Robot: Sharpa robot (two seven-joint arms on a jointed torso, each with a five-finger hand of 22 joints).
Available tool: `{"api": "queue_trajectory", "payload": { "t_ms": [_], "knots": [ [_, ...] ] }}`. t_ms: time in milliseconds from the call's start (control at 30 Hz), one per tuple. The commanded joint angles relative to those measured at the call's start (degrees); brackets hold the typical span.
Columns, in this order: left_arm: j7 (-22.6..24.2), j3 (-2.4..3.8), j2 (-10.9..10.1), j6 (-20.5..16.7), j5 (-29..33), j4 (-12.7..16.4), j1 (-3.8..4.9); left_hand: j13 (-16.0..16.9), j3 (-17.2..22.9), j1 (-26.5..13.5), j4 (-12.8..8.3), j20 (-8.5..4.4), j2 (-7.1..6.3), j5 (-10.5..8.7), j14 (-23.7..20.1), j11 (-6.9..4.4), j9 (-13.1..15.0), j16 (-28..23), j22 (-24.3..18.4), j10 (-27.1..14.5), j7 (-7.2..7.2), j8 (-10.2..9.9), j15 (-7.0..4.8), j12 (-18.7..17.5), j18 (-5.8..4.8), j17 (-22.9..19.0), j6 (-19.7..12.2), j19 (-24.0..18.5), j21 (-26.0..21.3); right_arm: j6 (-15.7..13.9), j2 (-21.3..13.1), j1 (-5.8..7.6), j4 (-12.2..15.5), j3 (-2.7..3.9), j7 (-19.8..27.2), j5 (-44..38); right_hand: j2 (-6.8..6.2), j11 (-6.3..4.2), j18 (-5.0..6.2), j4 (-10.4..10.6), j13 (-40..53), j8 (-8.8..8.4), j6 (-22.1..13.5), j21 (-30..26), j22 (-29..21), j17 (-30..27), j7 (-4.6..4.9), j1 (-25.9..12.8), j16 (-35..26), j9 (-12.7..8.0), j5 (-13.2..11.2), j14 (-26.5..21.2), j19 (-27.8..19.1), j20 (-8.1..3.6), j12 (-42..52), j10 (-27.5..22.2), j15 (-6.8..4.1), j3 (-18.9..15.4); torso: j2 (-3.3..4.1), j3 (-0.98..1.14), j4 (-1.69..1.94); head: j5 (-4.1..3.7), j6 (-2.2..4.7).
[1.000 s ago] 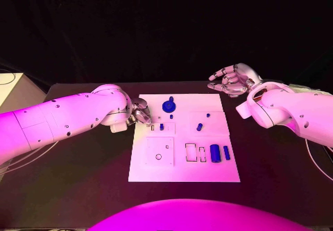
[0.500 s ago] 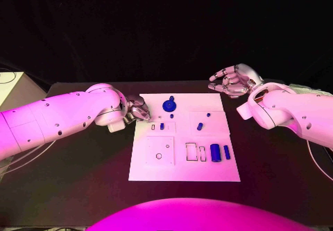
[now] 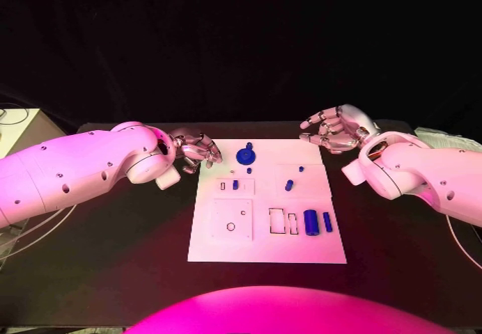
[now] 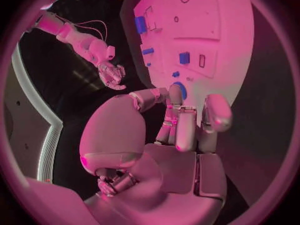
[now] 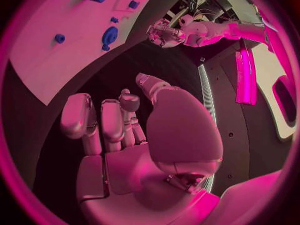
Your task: Assemble the parts on the task board
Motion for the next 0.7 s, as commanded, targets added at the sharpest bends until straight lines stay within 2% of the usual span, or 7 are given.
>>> {"api": "queue_trajectory", "payload": {
  "t_ms": [33, 233, 300, 467, 567, 633, 700],
  "knots": [
    [6.44, 0.04, -0.33, -3.92, 4.36, 0.56, -0.24, -0.74, -0.34, 0.66, -0.13, 0.30, -0.28, -0.19, -0.48, 0.25, -0.76, -0.87, -1.21, -0.86, 0.54, -0.56, 0.43, -0.73, 0.59, 1.88, -0.24, -0.77, -1.06, 2.05, -0.21, -0.46, 0.69, -0.04, 1.68, -2.47, -0.04, 0.03, 0.52, 0.01, -0.40, 0.07, -0.35, -0.33, -0.20, -0.30, -0.04, 0.76, -0.43, -0.03, 0.04, -0.37, -0.33, 0.03, -0.57, -0.42, 0.00, 0.29, -0.93, -0.14, -0.07, 0.56, 0.00],
    [9.28, 0.03, -0.75, -5.89, 5.60, 0.86, -0.51, -1.69, -0.54, 1.64, -0.46, 0.58, -0.34, -0.15, -1.80, 0.52, -1.74, -2.35, -3.72, -1.83, 0.77, -0.92, 0.69, -1.48, 1.13, -0.13, 0.07, -2.36, -3.16, 2.24, -0.38, -1.00, 1.15, -0.10, 1.81, -3.32, -0.05, 0.05, 0.61, -0.08, -0.88, 0.02, -0.44, -0.83, -0.52, -0.59, 0.00, 0.92, -0.84, -0.05, 0.04, -0.56, -0.59, 0.06, -1.22, -0.71, 0.03, 0.47, -1.25, -0.29, -0.10, 0.65, 0.00],
    [10.62, 0.03, -0.95, -6.96, 6.17, 0.97, -0.57, -3.06, -0.67, 2.08, -0.42, 0.82, -0.34, -0.16, -3.97, 0.85, -2.48, -4.88, -7.63, -3.26, 1.06, -1.12, 0.97, -3.00, 1.96, -3.39, 0.27, -4.96, -6.41, 2.12, -0.41, -1.12, 1.14, -0.12, 1.90, -3.45, -0.05, 0.06, 0.63, -0.10, -0.99, 0.01, -0.46, -0.91, -0.58, -0.66, 0.01, 0.96, -0.93, -0.06, 0.05, -0.60, -0.63, 0.07, -1.37, -0.77, 0.03, 0.51, -1.26, -0.33, -0.08, 0.50, 0.00],
    [14.56, 0.03, -1.49, -9.62, 8.93, 1.02, -0.64, -4.37, -0.94, 2.74, -0.56, 1.04, -0.31, -0.16, -5.91, 1.09, -3.28, -7.00, -10.98, -4.06, 1.25, -1.35, 1.20, -4.06, 2.63, -6.14, 0.31, -7.12, -9.37, 1.14, -0.37, -1.25, 0.62, -0.14, 2.60, -3.17, -0.15, 0.13, 1.00, -0.27, -3.26, -0.03, -0.51, -2.84, -1.90, -1.96, 0.08, 1.24, -2.65, -0.07, 0.13, -1.37, -1.63, 0.14, -4.30, -2.13, 0.10, 0.96, -1.21, -0.36, -0.06, 0.43, 0.00],
    [18.86, 0.03, -1.81, -10.46, 12.45, 0.59, -0.67, -7.41, -1.23, 3.03, -0.19, 1.73, -0.32, -0.13, -13.02, 2.21, -5.51, -14.95, -22.31, -6.59, 2.33, -3.25, 2.09, -7.33, 4.77, -15.67, -1.17, -14.83, -19.44, 0.19, -0.29, -1.29, -0.18, -0.15, 3.61, -1.42, -0.46, 0.27, 2.51, -0.35, -12.60, 0.05, -0.42, -10.99, -7.57, -7.51, 0.19, 1.38, -10.20, -0.01, 0.24, -4.79, -5.74, 0.30, -15.77, -7.08, 0.27, 2.23, -1.26, -0.37, -0.09, 0.32, 0.00],
    [22.44, 0.04, -1.95, -10.72, 15.67, -0.05, -0.70, -10.89, -3.00, 3.67, 0.11, 2.77, 0.18, -0.29, -21.82, 3.35, -7.97, -23.72, -24.34, -8.44, 3.32, -4.99, 3.21, -11.01, 4.77, -25.55, -1.72, -17.16, -23.11, -0.28, -0.21, -1.31, -0.98, -0.15, 4.55, 0.81, -0.59, 0.47, 4.42, -0.43, -15.96, 0.16, -0.33, -22.58, -15.72, -15.50, 0.44, 1.62, -21.47, 0.11, 0.28, -9.94, -11.35, 0.55, -19.80, -8.28, 0.55, 3.72, -1.27, -0.37, -0.09, 0.12, 0.00],
    [25.75, 0.05, -1.95, -10.62, 18.77, -1.03, -0.71, -13.97, -4.20, 4.52, 0.11, 3.45, 0.43, -0.25, -25.46, 4.01, -10.11, -26.58, -25.96, -9.77, 4.01, -6.38, 4.21, -14.38, 4.74, -28.03, -1.77, -19.40, -26.14, -0.48, -0.06, -1.31, -1.99, -0.15, 5.51, 3.32, -0.81, 1.01, 5.34, -0.64, -19.56, 0.23, -0.30, -30.17, -21.08, -19.12, 0.60, 1.89, -27.57, 0.22, 0.18, -12.73, -14.61, 0.86, -23.86, -9.03, 1.01, 4.98, -1.36, -0.40, -0.13, 0.00, 0.00]
  ]
}}
